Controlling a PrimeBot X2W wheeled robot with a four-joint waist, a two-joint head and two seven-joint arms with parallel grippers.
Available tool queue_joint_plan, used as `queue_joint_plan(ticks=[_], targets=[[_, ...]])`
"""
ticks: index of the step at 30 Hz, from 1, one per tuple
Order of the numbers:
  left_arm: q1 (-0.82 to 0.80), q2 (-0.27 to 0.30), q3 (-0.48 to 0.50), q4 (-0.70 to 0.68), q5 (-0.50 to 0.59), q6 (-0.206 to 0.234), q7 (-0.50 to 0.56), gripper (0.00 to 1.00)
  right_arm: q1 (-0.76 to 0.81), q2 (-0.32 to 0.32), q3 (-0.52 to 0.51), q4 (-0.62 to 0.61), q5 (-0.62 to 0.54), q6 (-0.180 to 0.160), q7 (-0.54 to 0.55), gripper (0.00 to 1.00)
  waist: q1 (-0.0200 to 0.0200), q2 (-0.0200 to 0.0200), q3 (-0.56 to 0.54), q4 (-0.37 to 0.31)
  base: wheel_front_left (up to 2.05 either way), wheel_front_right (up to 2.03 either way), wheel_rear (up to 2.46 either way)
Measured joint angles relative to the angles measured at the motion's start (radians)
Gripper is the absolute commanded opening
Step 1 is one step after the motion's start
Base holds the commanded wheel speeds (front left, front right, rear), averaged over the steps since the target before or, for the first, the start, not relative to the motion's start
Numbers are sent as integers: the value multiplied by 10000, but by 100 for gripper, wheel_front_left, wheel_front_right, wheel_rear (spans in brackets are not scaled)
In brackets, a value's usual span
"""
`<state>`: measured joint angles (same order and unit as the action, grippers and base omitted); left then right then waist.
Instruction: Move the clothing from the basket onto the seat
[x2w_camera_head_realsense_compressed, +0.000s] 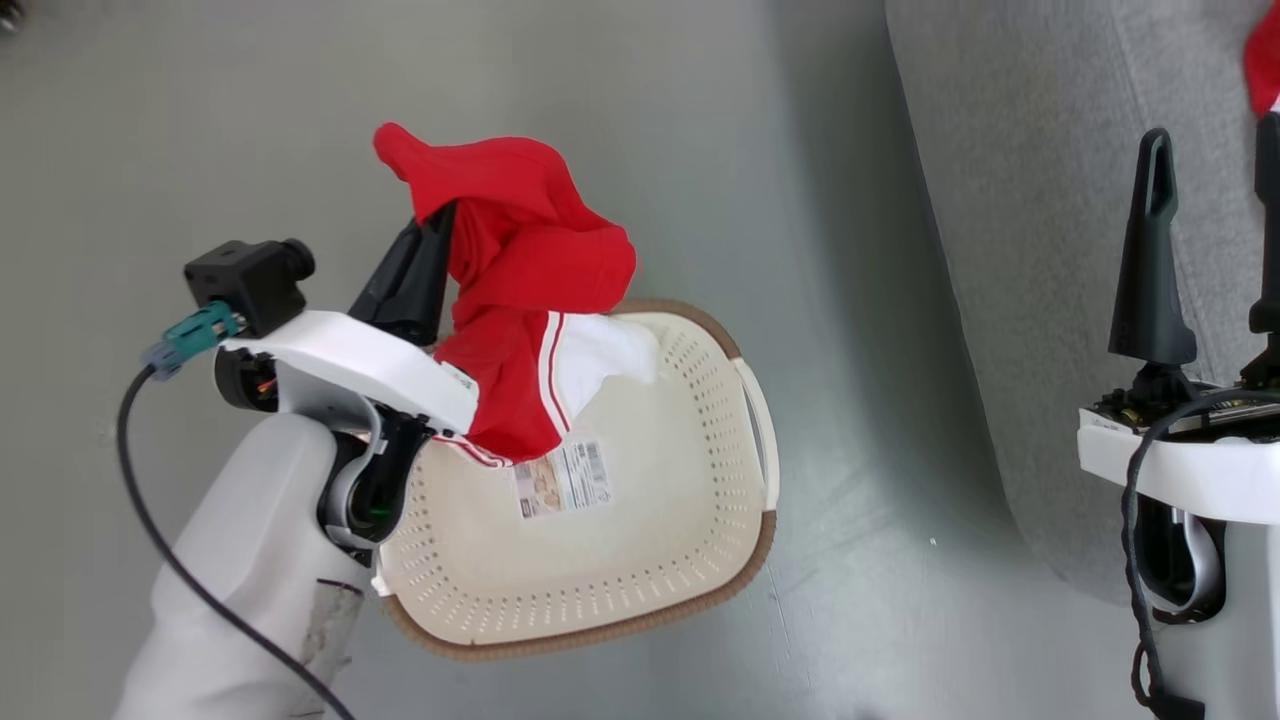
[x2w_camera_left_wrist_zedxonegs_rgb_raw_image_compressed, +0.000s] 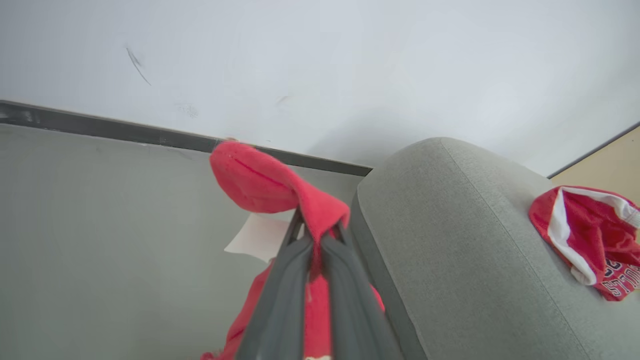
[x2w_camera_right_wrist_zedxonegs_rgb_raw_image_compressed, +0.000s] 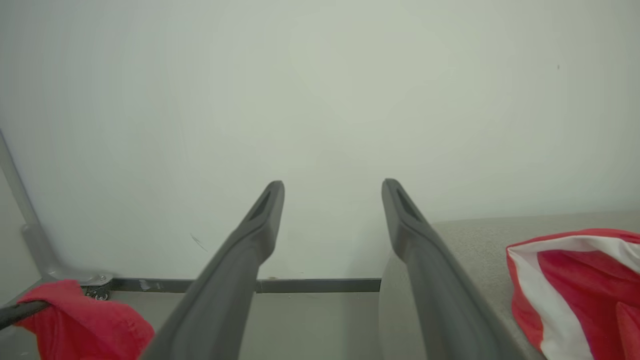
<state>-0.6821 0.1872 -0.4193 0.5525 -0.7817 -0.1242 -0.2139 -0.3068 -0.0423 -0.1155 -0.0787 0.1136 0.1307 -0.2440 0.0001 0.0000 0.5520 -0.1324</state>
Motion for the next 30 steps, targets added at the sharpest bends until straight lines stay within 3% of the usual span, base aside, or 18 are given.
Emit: queue_joint_plan(ticks=[15,30], targets=[[608,522,372,-1168,-134,12,-81,0,637,-4,-19,525,-8,0,-23,100,0,0,-1433,422,0,0,0],[888,901,330,-2606,48,334,150,0,1318,-2,146,819,8,0,167,100,0,0,-2655,815,0,0,0]])
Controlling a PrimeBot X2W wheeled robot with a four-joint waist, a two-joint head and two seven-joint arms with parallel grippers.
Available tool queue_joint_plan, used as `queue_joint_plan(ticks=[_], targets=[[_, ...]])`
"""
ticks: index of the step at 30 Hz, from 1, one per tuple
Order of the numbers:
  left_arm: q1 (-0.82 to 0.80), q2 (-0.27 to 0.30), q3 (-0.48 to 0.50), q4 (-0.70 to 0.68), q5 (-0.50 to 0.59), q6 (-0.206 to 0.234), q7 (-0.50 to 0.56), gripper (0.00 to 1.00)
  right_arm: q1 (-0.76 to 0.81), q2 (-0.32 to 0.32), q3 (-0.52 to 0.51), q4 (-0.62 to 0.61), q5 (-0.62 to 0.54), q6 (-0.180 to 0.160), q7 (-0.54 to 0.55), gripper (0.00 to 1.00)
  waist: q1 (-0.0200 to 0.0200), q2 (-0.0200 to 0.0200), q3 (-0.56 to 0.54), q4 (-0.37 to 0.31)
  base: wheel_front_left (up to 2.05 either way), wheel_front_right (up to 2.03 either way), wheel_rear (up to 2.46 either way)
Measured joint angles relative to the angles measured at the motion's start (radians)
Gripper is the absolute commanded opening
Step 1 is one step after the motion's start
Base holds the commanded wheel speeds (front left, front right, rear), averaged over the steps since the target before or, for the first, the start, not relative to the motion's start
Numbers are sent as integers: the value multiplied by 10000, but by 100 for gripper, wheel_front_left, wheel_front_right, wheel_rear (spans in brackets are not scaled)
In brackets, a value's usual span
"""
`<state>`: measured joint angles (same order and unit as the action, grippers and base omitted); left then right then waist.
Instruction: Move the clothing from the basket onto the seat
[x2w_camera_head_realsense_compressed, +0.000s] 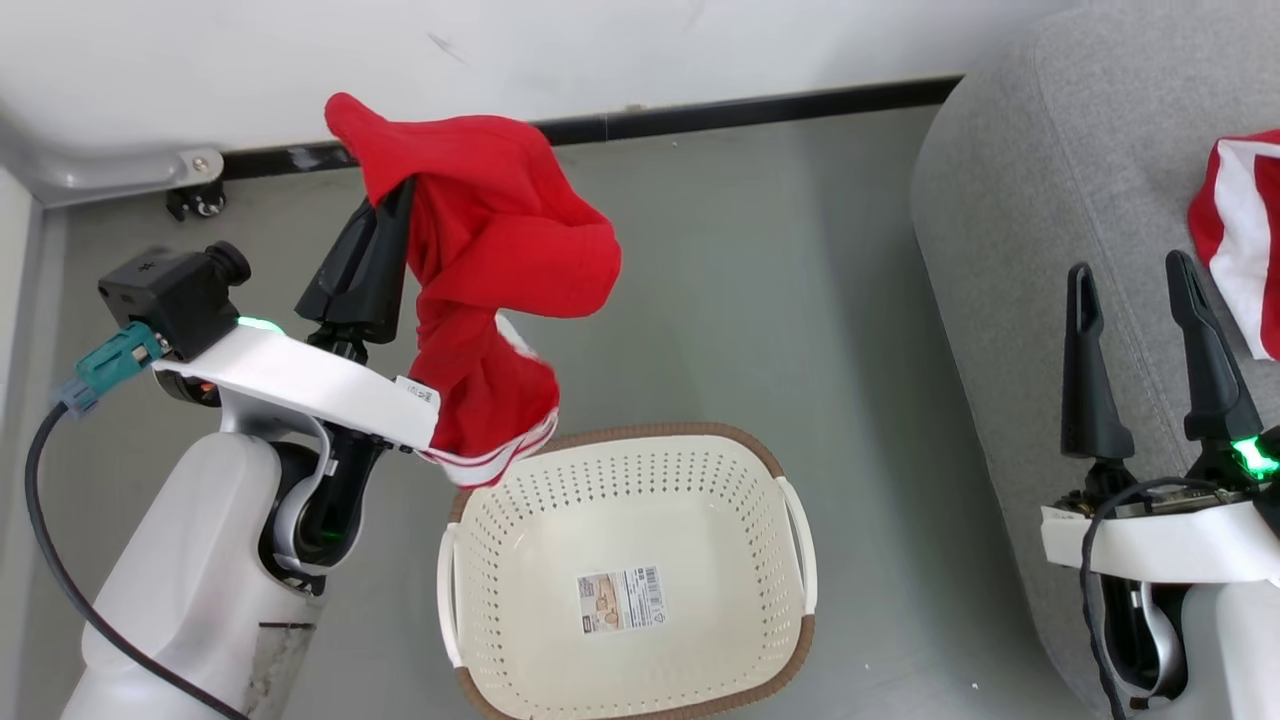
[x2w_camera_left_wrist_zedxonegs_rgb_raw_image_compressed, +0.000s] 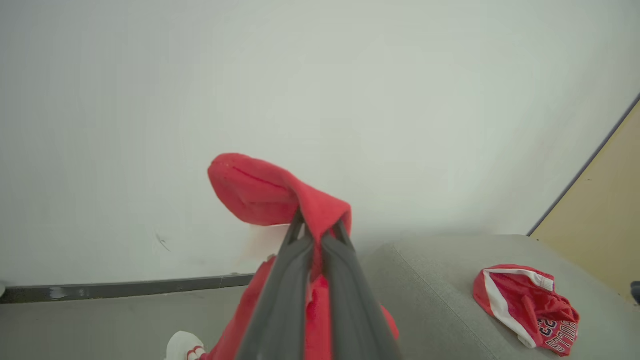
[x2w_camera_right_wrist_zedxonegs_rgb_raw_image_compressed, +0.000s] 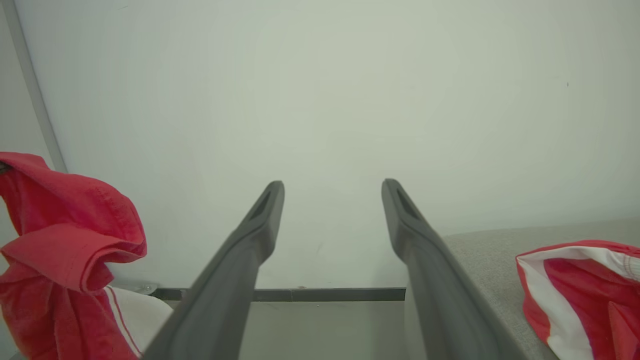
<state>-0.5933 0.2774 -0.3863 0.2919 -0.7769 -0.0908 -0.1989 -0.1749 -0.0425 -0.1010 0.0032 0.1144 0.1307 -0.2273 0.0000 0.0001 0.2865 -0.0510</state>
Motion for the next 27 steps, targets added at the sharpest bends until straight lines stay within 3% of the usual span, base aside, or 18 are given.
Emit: queue_joint_plan(ticks=[27], targets=[[836,462,-151,-1862,-25,867,1404,0,923,2,119,90,94,0,313,100,0,0,-1816,259,0,0,0]])
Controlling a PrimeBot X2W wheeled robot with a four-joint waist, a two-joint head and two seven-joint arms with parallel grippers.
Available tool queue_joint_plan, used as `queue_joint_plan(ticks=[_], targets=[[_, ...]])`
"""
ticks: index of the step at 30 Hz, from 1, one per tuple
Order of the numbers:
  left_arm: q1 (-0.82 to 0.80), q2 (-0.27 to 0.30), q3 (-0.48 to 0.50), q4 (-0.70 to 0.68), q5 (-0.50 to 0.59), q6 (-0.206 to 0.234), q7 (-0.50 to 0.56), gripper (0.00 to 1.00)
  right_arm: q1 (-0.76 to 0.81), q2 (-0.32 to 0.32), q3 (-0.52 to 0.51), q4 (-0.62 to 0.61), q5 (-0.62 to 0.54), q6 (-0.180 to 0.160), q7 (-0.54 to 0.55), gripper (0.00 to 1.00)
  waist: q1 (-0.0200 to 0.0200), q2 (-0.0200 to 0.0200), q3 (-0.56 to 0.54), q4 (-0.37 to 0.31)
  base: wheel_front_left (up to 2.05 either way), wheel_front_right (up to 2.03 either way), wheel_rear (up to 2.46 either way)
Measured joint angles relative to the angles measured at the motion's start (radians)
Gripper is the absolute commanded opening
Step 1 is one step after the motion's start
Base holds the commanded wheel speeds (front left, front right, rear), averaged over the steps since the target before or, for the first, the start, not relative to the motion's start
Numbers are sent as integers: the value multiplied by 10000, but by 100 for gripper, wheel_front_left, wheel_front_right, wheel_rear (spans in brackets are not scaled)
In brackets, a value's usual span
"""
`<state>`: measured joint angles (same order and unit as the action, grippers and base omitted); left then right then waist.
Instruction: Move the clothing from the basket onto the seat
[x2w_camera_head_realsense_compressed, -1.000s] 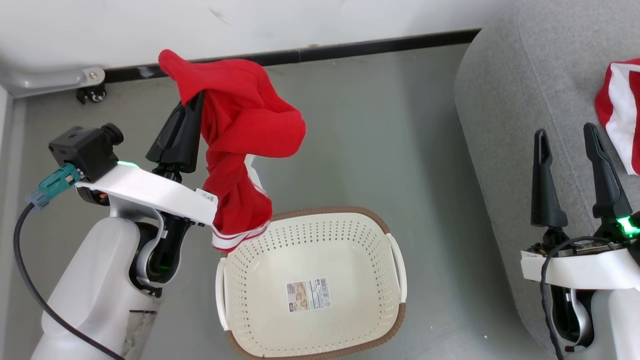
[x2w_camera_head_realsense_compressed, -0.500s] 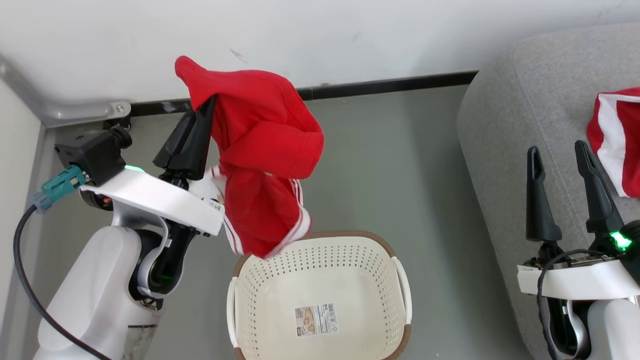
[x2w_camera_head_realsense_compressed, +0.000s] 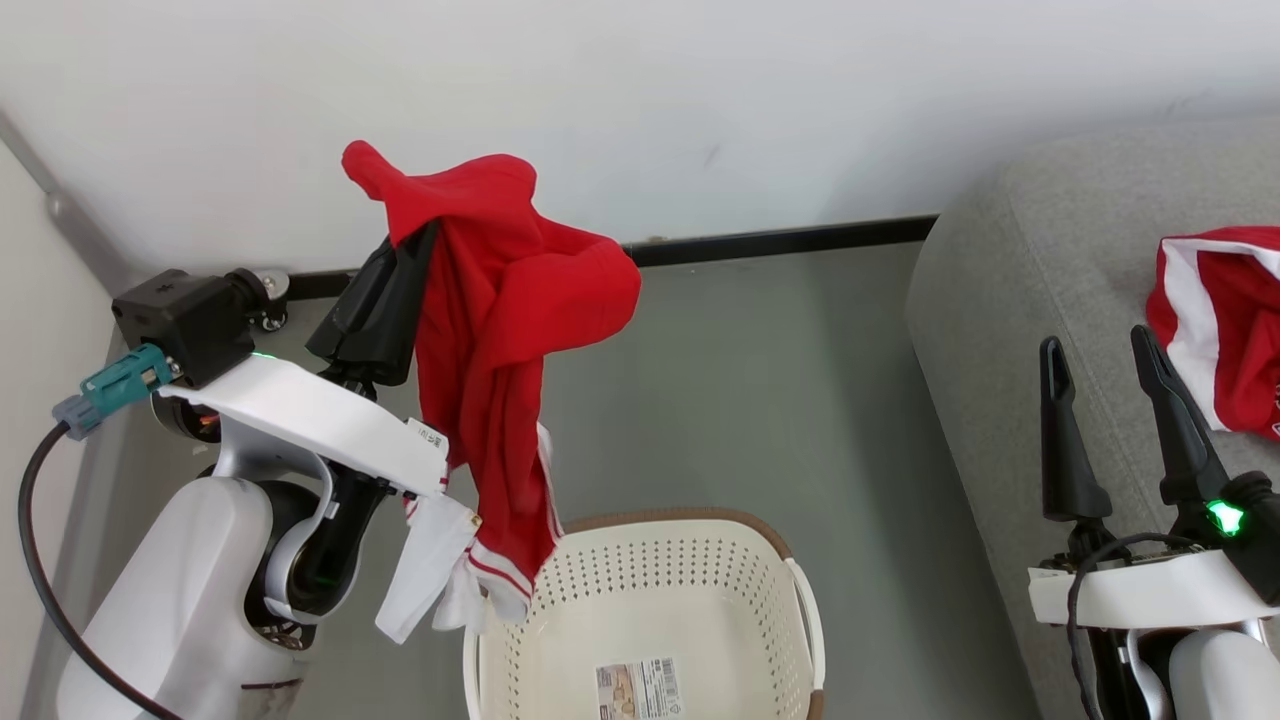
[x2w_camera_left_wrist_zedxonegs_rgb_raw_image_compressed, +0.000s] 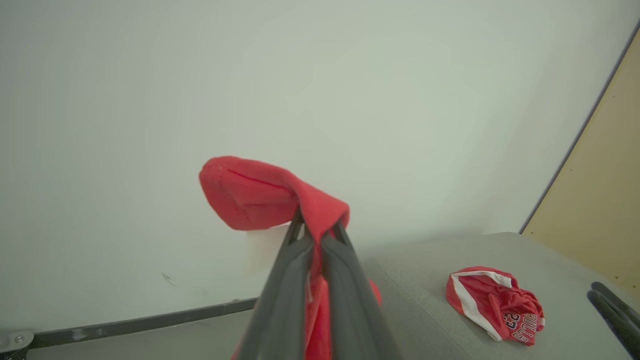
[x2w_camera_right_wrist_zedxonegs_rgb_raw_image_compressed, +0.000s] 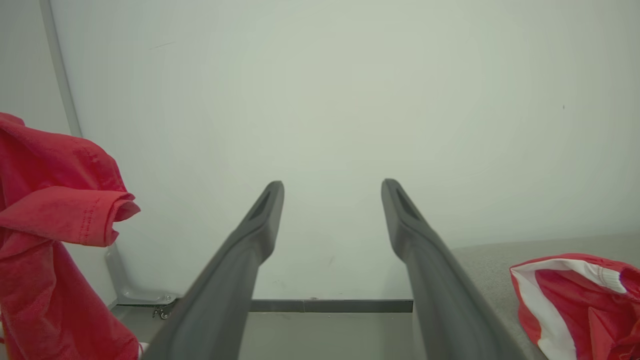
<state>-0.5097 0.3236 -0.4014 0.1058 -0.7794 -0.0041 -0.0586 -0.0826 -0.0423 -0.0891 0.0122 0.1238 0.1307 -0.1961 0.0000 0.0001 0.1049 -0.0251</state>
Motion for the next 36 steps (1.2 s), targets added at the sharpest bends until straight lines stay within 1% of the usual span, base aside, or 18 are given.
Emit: queue_joint_plan(ticks=[5,13,24,36], targets=[[12,138,-84,-435,-2,56,330,0,144,0,46,0,2,0,113,100,0,0,-322,13,0,0,0],[194,136,-205,-1143,-305,130,892,0,485,4,502,-96,-21,0,328,100,0,0,-841,7,0,0,0],[354,184,-324,-1864,-516,240,1478,0,887,-2,1837,-389,-240,0,1032,100,0,0,-1306,1,0,0,0],[352,244,-382,-2679,-719,453,2046,0,1189,-12,2989,-828,-598,0,1768,100,0,0,-1510,74,0,0,0]])
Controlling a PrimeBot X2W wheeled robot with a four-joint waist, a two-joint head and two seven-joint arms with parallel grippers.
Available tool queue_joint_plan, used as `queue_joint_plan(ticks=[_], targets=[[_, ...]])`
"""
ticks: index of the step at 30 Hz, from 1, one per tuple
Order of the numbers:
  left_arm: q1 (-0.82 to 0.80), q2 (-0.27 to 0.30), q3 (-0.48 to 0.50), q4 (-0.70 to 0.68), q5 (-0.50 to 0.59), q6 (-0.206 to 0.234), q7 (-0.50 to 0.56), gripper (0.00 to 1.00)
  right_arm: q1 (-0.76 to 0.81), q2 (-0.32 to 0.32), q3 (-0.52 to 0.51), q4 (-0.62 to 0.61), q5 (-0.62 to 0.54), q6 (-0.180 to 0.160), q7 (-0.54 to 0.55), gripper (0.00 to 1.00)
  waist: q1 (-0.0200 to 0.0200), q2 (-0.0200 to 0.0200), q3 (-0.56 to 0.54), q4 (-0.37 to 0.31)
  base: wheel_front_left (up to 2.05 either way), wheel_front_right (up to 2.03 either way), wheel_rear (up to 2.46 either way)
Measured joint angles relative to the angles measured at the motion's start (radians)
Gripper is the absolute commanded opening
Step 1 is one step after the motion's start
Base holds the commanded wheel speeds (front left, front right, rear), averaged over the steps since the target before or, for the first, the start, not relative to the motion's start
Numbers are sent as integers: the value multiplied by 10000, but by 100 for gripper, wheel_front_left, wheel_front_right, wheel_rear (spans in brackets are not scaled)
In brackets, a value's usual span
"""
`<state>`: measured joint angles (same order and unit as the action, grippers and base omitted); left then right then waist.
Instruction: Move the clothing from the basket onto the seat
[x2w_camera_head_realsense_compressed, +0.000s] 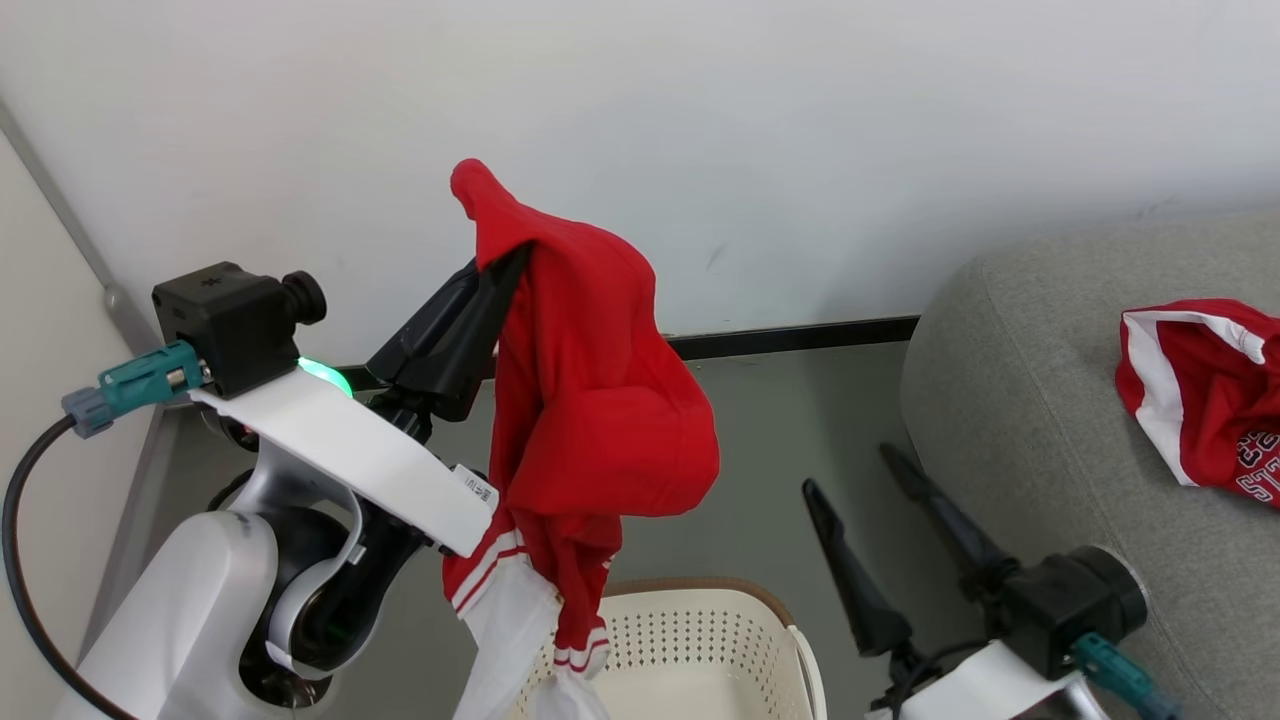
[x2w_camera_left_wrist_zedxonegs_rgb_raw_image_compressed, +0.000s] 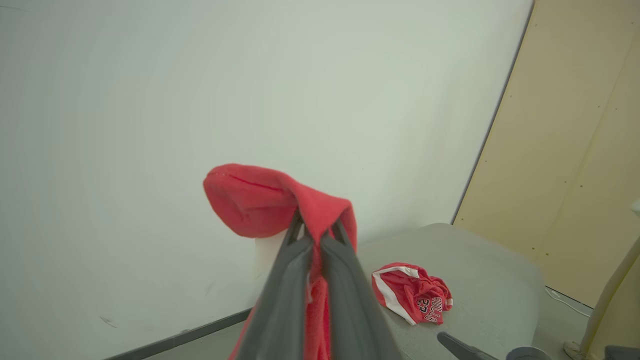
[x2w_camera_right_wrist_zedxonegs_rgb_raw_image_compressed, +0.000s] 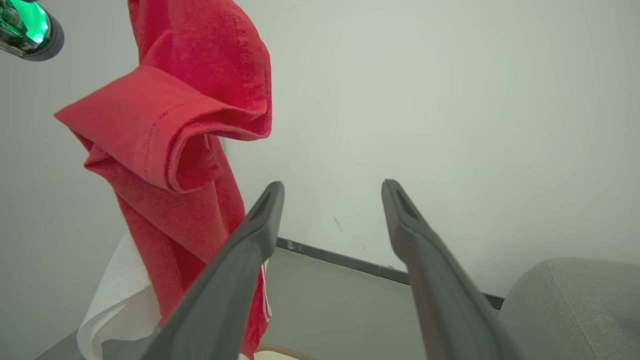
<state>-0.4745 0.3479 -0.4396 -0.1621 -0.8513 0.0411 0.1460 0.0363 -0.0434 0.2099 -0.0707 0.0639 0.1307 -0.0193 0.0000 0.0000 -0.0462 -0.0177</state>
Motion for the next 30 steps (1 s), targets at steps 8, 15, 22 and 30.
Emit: queue_joint_plan(ticks=[8,15,22,30], targets=[[-22,17,-29,-288,-17,121,309,0,56,-119,1218,-117,-127,0,460,100,0,0,12,8,0,0,0],[-90,-77,-71,-522,-192,209,508,0,46,-324,1919,-159,-155,8,819,100,0,0,20,28,0,0,0],[-303,-378,-167,-842,-474,301,656,0,-9,-570,2190,-219,-301,8,989,100,0,0,47,124,0,0,0],[-600,-606,-316,-1135,-715,301,844,0,-293,-844,2568,-230,-570,8,999,100,0,0,100,258,0,0,0]])
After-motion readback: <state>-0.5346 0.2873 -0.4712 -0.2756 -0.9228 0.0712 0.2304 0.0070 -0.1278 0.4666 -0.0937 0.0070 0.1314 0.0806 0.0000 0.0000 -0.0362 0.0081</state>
